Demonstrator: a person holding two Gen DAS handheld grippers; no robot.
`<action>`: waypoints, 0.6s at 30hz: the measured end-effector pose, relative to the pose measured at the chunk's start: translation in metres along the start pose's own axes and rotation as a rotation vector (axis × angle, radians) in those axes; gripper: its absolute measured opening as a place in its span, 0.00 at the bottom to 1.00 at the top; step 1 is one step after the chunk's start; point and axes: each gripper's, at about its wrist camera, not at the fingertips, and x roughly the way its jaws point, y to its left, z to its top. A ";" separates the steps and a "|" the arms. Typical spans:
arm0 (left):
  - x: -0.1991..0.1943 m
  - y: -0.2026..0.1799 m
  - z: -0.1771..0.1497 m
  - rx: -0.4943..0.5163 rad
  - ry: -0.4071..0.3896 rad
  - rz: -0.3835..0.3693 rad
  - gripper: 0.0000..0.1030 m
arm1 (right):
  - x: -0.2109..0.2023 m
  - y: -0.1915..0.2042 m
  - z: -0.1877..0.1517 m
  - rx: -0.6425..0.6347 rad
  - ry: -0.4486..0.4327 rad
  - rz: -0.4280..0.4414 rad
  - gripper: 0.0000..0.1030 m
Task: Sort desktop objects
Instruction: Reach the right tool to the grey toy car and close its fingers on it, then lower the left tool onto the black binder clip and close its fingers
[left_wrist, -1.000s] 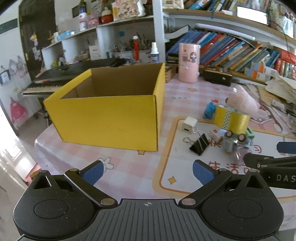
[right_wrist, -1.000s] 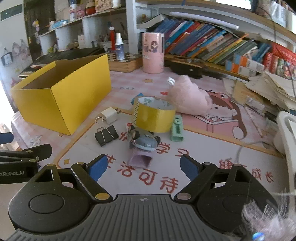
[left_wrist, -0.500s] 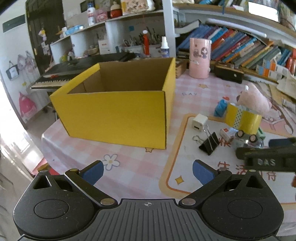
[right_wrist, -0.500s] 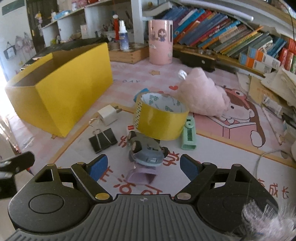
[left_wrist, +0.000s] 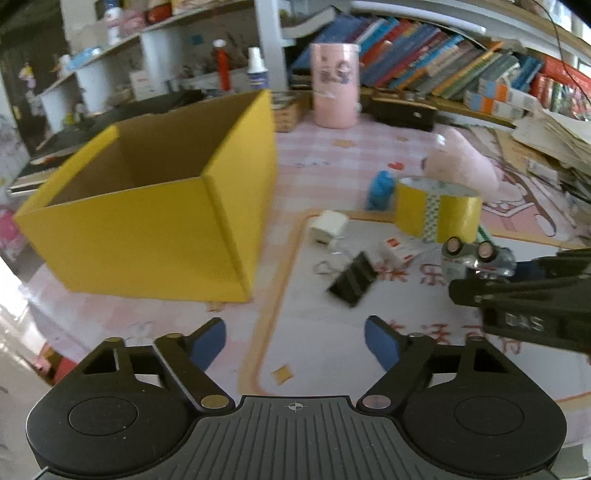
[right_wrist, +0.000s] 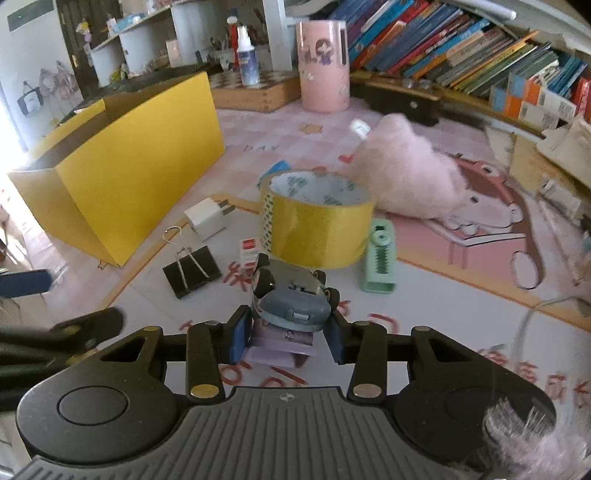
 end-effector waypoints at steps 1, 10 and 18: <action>0.004 -0.003 0.002 0.001 0.005 -0.012 0.70 | -0.005 -0.003 -0.001 -0.005 -0.013 -0.004 0.38; 0.037 -0.029 0.019 0.037 0.023 -0.034 0.45 | -0.030 -0.032 -0.007 -0.004 -0.067 -0.081 0.38; 0.054 -0.032 0.025 0.041 0.034 -0.008 0.44 | -0.034 -0.042 -0.011 0.005 -0.061 -0.059 0.38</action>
